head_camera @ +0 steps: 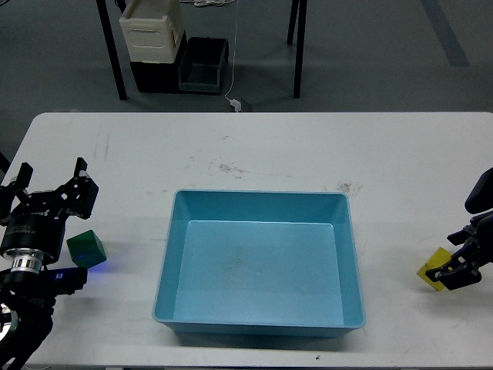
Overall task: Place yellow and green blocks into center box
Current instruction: 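Lower the right gripper onto the yellow cube and close it, then lift the yellow cube with the right gripper and carry it over the bin, then lower the yellow cube into the bin and open the right gripper, then withdraw the right gripper up and away from the bin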
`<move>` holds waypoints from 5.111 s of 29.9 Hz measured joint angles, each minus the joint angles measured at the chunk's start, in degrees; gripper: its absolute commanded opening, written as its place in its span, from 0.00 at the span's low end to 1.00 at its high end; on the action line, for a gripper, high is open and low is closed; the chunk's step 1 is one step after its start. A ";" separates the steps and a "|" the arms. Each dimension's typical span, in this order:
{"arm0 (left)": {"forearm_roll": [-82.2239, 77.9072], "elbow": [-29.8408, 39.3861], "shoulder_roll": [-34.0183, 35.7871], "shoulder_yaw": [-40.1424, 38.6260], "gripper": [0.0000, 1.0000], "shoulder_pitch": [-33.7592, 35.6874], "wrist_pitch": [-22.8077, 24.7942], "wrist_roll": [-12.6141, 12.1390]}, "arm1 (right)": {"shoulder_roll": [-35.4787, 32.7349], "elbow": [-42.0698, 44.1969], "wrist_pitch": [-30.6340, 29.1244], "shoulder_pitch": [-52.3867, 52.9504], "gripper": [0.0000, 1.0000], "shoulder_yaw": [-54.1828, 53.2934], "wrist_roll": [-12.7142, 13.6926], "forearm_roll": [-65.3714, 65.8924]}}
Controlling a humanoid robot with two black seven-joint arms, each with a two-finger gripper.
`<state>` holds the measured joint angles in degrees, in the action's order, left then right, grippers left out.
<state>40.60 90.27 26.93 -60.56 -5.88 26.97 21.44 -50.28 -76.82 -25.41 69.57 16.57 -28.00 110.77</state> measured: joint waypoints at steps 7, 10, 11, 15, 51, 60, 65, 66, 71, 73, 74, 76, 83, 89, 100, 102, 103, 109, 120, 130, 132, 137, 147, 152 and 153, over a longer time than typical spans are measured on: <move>0.00 -0.63 -0.27 0.00 1.00 0.00 0.01 0.01 | 0.87 0.09 -1.37 0.27 1.00 1.42 0.00 0.15; -0.01 -0.80 -0.53 0.00 1.00 0.02 0.10 0.01 | 1.40 0.67 -1.47 0.26 1.00 1.92 0.00 0.15; -0.01 -0.86 -0.65 0.00 1.00 0.06 0.15 0.01 | 1.58 0.88 -1.48 0.24 1.00 1.99 0.00 0.15; -0.02 -1.54 -0.96 0.00 1.00 0.07 0.31 0.01 | 1.82 1.63 -1.48 -0.15 0.99 2.06 0.00 0.15; 0.00 -1.92 -1.88 -0.48 1.00 0.45 -0.10 0.17 | 4.04 4.93 2.31 -2.46 0.04 1.14 -0.01 1.98; 0.00 -1.94 -2.19 -1.54 1.00 0.89 0.05 0.09 | -2.70 -1.87 2.15 7.99 0.04 -4.51 -0.01 1.62; 0.00 -2.25 -2.16 -2.37 1.00 0.95 0.25 0.09 | -3.04 -4.73 1.90 16.60 0.04 -4.70 -0.01 1.60; 0.00 -2.28 -2.16 -2.46 1.00 0.95 0.25 0.11 | -2.84 -5.20 1.87 17.73 0.04 -4.72 -0.01 1.60; 0.00 -2.30 -3.18 -3.74 1.00 1.29 -0.21 1.44 | -0.18 -7.70 1.59 20.66 0.04 -4.79 -0.01 1.79; 0.00 -2.30 -3.99 -3.94 1.00 1.71 -0.43 1.97 | 0.74 -8.58 1.52 20.66 0.04 -4.64 -0.01 1.89; 0.00 -2.30 -4.30 -3.99 1.00 1.90 -0.65 2.21 | 1.13 -9.09 1.51 20.59 0.04 -4.60 -0.01 1.93; 0.00 -2.30 -4.63 -4.02 1.00 2.11 -1.28 2.70 | 1.84 -10.00 1.50 20.36 0.04 -4.54 -0.01 1.98; 0.00 -2.02 -4.84 -4.12 1.00 2.30 -2.30 3.74 | 8.01 -10.64 1.50 20.70 0.04 -4.54 0.00 2.05; 0.00 -1.93 -5.16 -4.06 1.00 2.30 -2.72 5.21 | 14.41 -10.24 1.43 20.87 0.04 -4.69 0.00 1.92; 0.00 -1.93 -5.13 -4.15 1.00 2.29 -2.56 5.38 | 27.40 -6.14 -0.53 17.28 0.11 -4.22 0.00 1.87; 0.00 -1.93 -5.13 -4.35 1.00 2.30 -2.42 5.42 | 29.87 -4.21 -0.67 16.00 0.12 -4.16 0.00 1.85; 0.00 -1.93 -5.10 -4.64 1.00 2.29 -2.36 5.42 | 31.10 -3.36 -0.77 15.45 0.13 -4.06 0.00 1.83; 0.00 -2.02 -4.89 -5.64 1.00 2.21 -2.43 5.39 | 35.36 0.49 -2.34 14.28 0.35 -3.32 0.01 1.88; -0.35 -2.24 -4.56 -5.34 1.00 4.19 -2.77 5.27 | 40.79 8.21 -2.59 9.19 0.99 -1.22 0.01 1.24; -1.43 -2.95 -0.78 -5.02 1.00 8.36 -2.83 5.15 | 38.49 9.07 -2.21 9.42 0.99 -8.37 0.00 -2.39; -1.44 -2.98 0.75 -4.71 1.00 8.82 -2.82 4.82 | 36.80 8.85 -2.21 9.52 0.99 -11.58 0.00 -3.06; -1.28 -3.00 3.94 -4.41 1.00 9.18 -2.75 4.42 | 33.05 8.18 -1.84 8.16 0.98 -23.94 0.00 -3.37; -1.63 -3.00 8.32 -5.14 1.00 9.32 -1.80 4.76 | 31.14 1.49 -1.73 -4.96 0.99 -51.21 0.00 -3.46; -7.22 -2.95 11.06 -5.31 1.00 11.48 -0.20 4.71 | 31.19 -5.74 -1.75 -15.01 0.98 -62.33 -0.01 -3.46; -8.48 -3.11 11.35 -5.27 1.00 12.63 -0.47 4.77 | 31.19 -7.00 -1.75 -17.22 0.98 -64.69 -0.01 -3.46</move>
<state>32.12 87.16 38.27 -65.83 6.75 26.50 26.22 -19.09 -83.82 -27.16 52.35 -48.12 -28.00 107.31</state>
